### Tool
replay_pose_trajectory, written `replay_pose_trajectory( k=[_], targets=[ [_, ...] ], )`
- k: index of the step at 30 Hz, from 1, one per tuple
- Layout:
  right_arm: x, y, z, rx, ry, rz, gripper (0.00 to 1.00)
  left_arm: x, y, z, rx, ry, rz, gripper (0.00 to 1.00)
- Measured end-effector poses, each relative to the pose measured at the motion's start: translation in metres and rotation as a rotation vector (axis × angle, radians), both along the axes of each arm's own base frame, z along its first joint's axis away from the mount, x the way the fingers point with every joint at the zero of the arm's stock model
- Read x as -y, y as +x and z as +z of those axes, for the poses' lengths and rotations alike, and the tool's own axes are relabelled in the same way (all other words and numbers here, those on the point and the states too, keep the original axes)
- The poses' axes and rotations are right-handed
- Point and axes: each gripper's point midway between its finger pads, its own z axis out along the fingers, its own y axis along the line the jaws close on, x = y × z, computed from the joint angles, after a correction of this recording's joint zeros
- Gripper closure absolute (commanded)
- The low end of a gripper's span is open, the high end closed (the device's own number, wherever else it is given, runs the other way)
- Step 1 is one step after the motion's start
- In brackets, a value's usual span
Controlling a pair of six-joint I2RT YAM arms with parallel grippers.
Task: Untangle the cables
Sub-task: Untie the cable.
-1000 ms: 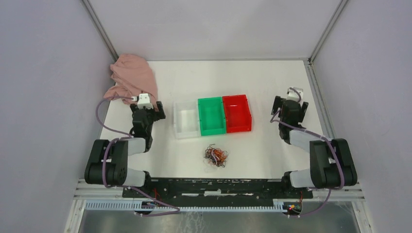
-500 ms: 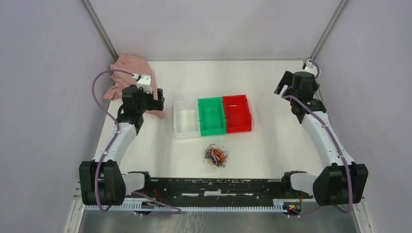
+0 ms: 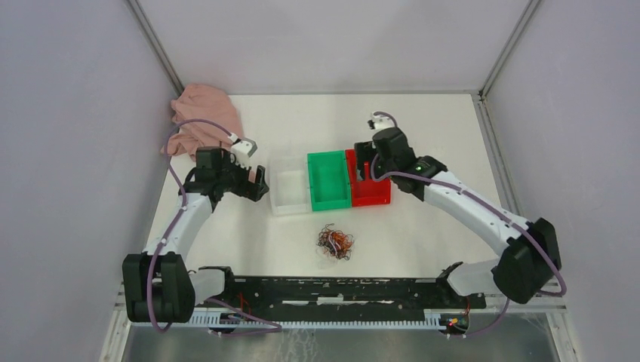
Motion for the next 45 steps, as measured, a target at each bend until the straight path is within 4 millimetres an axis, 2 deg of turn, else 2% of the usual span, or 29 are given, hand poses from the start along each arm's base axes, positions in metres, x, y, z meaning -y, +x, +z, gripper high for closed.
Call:
replay_pose_trajectory(
  k=[4,7,11,17,21,26,31,38,43,45],
  targets=[
    [-0.037,0.0,-0.031,-0.079,-0.06,0.08,0.24,0.005,-0.005,-0.001,-0.012,-0.015,-0.036,0.01],
    [-0.055,0.008,-0.049,-0.125,-0.101,0.102,0.27,0.007,-0.008,-0.001,-0.015,-0.017,-0.048,0.01],
    [-0.07,0.028,-0.062,-0.144,-0.136,0.092,0.35,0.01,-0.013,0.005,-0.002,-0.024,-0.077,0.01],
    [-0.072,0.045,-0.086,-0.163,-0.199,0.05,0.49,0.015,-0.023,0.013,0.015,-0.028,-0.122,0.01],
    [-0.068,0.049,-0.102,-0.182,-0.226,0.0,0.63,0.015,-0.03,0.014,0.013,-0.018,-0.145,0.01],
    [-0.062,0.055,-0.102,-0.167,-0.224,-0.079,0.72,0.015,-0.037,0.015,0.009,-0.008,-0.161,0.01],
    [-0.054,0.06,-0.099,-0.145,-0.229,-0.143,0.77,0.014,-0.042,0.016,0.011,0.003,-0.173,0.01],
    [-0.035,0.072,-0.099,-0.145,-0.215,-0.236,0.69,0.014,-0.048,0.022,0.032,0.015,-0.192,0.01],
    [-0.029,0.078,-0.101,-0.139,-0.231,-0.261,0.24,0.016,-0.054,0.019,0.014,0.013,-0.221,0.01],
    [-0.028,0.08,-0.099,-0.129,-0.24,-0.259,0.17,0.017,-0.058,0.017,-0.001,0.01,-0.233,0.01]
  ],
)
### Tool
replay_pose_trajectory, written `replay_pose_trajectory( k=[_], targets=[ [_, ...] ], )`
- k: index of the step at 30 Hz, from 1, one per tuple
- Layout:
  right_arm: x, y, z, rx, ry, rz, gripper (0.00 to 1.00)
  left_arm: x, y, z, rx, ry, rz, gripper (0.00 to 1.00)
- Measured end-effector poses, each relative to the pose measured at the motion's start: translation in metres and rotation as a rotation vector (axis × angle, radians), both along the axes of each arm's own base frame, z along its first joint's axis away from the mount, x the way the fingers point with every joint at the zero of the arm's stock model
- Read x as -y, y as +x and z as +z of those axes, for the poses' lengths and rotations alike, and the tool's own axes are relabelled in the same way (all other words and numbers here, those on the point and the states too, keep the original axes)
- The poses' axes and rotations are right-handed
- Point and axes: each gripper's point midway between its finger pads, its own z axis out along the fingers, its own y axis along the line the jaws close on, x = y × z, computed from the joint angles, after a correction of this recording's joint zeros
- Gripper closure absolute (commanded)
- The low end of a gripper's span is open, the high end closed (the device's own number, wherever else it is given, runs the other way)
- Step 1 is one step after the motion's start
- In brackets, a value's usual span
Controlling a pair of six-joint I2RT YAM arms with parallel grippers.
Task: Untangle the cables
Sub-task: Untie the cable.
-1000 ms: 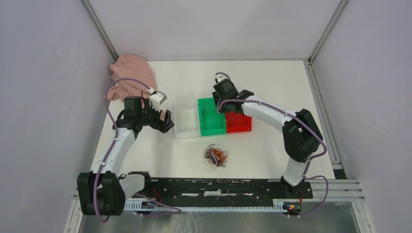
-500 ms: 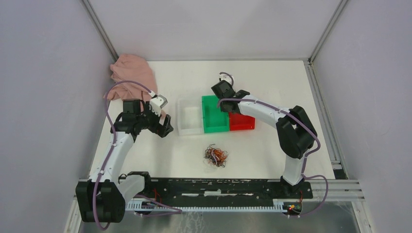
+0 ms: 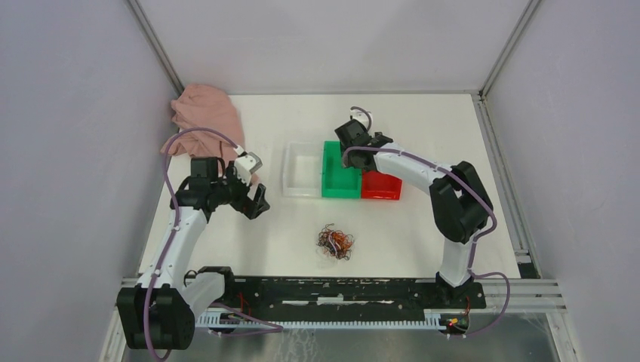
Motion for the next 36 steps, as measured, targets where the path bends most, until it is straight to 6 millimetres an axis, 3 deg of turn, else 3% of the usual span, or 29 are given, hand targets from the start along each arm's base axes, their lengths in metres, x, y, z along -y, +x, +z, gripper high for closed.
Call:
replay_pose_trajectory(
  k=[2,6,9,13,17,21,29,36],
  targets=[
    [0.0,0.0,0.004,0.005,-0.006,0.017,0.12,0.002,-0.003,0.0,-0.013,-0.005,-0.018,0.01],
    [0.0,-0.017,0.029,0.032,0.032,0.083,0.12,0.006,-0.009,0.001,-0.027,-0.02,-0.047,0.01],
    [-0.009,-0.043,0.059,0.072,0.089,0.177,0.14,0.008,-0.012,0.002,-0.027,-0.018,-0.071,0.01],
    [-0.045,-0.1,0.083,0.082,0.165,0.391,0.19,0.009,-0.017,0.002,-0.032,-0.011,-0.095,0.01],
    [-0.081,-0.17,0.064,-0.017,0.194,0.627,0.26,0.008,-0.02,0.003,-0.036,-0.003,-0.11,0.01],
    [-0.087,-0.215,0.028,-0.161,0.161,0.759,0.31,0.009,-0.022,0.007,-0.025,0.0,-0.116,0.01],
    [-0.09,-0.229,-0.01,-0.292,0.108,0.821,0.42,0.009,-0.026,0.012,-0.007,0.0,-0.118,0.01],
    [-0.104,-0.222,-0.017,-0.308,0.094,0.832,0.55,0.009,-0.026,0.014,0.002,0.0,-0.118,0.01]
  ],
)
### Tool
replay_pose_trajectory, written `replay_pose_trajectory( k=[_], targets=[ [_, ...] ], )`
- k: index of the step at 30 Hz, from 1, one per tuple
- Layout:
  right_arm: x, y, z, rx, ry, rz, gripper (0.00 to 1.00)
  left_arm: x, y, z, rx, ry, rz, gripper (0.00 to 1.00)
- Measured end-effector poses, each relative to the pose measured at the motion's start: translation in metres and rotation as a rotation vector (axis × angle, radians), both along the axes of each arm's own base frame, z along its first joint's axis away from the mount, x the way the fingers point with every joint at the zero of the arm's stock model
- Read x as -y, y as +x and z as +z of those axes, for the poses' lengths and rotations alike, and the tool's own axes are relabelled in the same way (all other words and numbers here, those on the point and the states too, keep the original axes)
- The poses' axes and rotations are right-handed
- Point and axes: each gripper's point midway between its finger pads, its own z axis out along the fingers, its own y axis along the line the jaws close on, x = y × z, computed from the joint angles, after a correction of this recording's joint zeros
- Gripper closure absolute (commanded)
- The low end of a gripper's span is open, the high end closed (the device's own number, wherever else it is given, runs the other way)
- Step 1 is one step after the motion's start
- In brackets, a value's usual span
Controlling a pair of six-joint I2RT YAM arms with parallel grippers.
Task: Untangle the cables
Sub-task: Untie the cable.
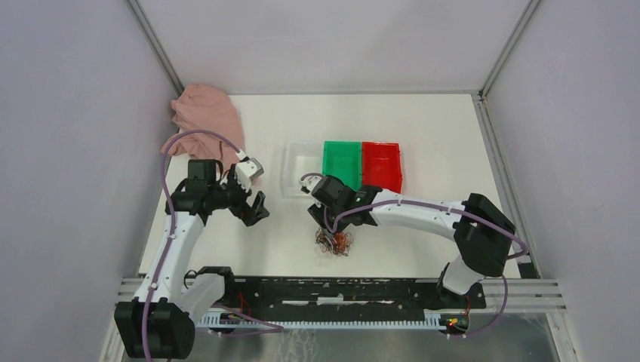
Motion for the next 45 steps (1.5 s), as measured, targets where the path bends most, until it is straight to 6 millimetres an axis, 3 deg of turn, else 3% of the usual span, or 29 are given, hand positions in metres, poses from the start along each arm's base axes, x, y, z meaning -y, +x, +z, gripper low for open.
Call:
replay_pose_trajectory(
  k=[11,13,17,20,21,26,34,37,39,42,45],
  targets=[
    [-0.025,0.009,0.01,0.013,0.072,-0.002,0.96,0.002,-0.003,0.0,-0.012,-0.009,-0.007,0.01],
    [-0.026,0.01,0.011,0.013,0.079,-0.008,0.97,0.004,-0.005,0.0,-0.016,-0.02,-0.017,0.01],
    [-0.027,0.01,0.013,0.013,0.086,-0.018,0.88,0.009,-0.007,0.002,-0.022,-0.039,-0.037,0.01],
    [-0.024,0.011,0.019,0.023,0.092,-0.032,0.48,0.011,-0.005,0.005,-0.023,-0.043,-0.047,0.01],
    [-0.023,0.011,0.023,0.025,0.101,-0.043,0.44,0.012,-0.004,0.006,-0.022,-0.043,-0.049,0.01],
    [-0.009,0.005,0.037,0.053,0.129,-0.055,0.42,0.014,-0.002,0.006,-0.028,-0.045,-0.058,0.01],
    [-0.007,0.004,0.015,0.025,0.076,-0.054,0.47,0.022,-0.006,0.006,-0.039,-0.057,-0.093,0.01],
    [-0.009,0.005,0.0,0.009,0.038,-0.048,0.55,0.022,-0.007,0.007,-0.036,-0.057,-0.095,0.01],
    [-0.011,0.007,-0.004,0.006,0.027,-0.043,0.67,0.023,-0.007,0.008,-0.031,-0.057,-0.097,0.01],
    [-0.019,0.012,-0.003,0.014,0.037,-0.035,0.88,0.023,-0.007,0.009,-0.025,-0.057,-0.097,0.01],
    [-0.028,0.015,0.004,0.022,0.065,-0.035,0.98,0.023,-0.007,0.01,-0.019,-0.057,-0.097,0.01]
  ],
)
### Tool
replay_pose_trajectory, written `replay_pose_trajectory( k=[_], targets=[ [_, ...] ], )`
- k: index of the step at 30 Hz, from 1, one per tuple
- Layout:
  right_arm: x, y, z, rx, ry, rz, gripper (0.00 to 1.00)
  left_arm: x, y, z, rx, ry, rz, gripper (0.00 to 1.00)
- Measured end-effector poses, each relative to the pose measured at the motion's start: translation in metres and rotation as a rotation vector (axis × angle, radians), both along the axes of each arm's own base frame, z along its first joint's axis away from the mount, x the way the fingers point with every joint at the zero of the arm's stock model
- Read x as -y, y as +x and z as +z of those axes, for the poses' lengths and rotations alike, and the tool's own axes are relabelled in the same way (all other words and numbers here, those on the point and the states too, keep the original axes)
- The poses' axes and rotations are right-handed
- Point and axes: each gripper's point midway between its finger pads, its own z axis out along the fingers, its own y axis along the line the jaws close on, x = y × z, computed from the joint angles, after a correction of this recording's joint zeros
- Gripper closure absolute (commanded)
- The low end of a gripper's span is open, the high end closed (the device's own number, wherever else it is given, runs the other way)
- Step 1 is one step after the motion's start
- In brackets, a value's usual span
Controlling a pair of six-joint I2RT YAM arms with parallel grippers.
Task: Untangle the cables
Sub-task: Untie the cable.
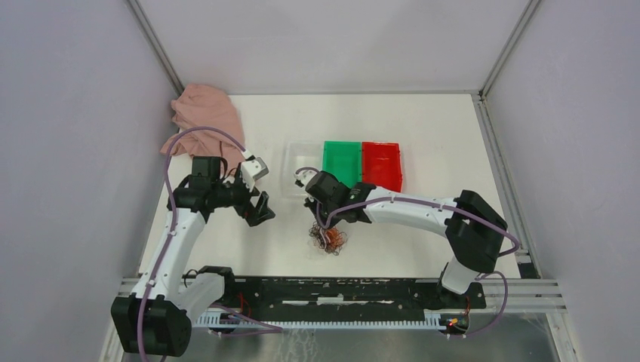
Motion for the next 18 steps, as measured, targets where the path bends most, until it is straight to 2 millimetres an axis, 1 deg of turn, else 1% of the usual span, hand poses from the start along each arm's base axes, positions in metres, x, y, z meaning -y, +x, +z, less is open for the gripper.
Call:
replay_pose_trajectory(
  k=[1,5,10,18],
  targets=[
    [-0.003,0.001,0.003,0.004,0.011,-0.001,1.0,0.0,0.0,0.001,0.003,0.0,0.0,0.01],
    [-0.012,0.005,0.012,0.017,0.05,-0.002,1.0,0.001,-0.001,0.004,0.017,-0.002,-0.004,0.0],
    [-0.017,0.006,0.02,0.018,0.087,-0.015,1.0,0.007,-0.005,0.006,0.022,-0.017,-0.033,0.01],
    [-0.033,0.002,0.06,0.02,0.237,-0.02,1.0,0.028,-0.016,0.009,0.03,-0.032,-0.13,0.06]
  ],
)
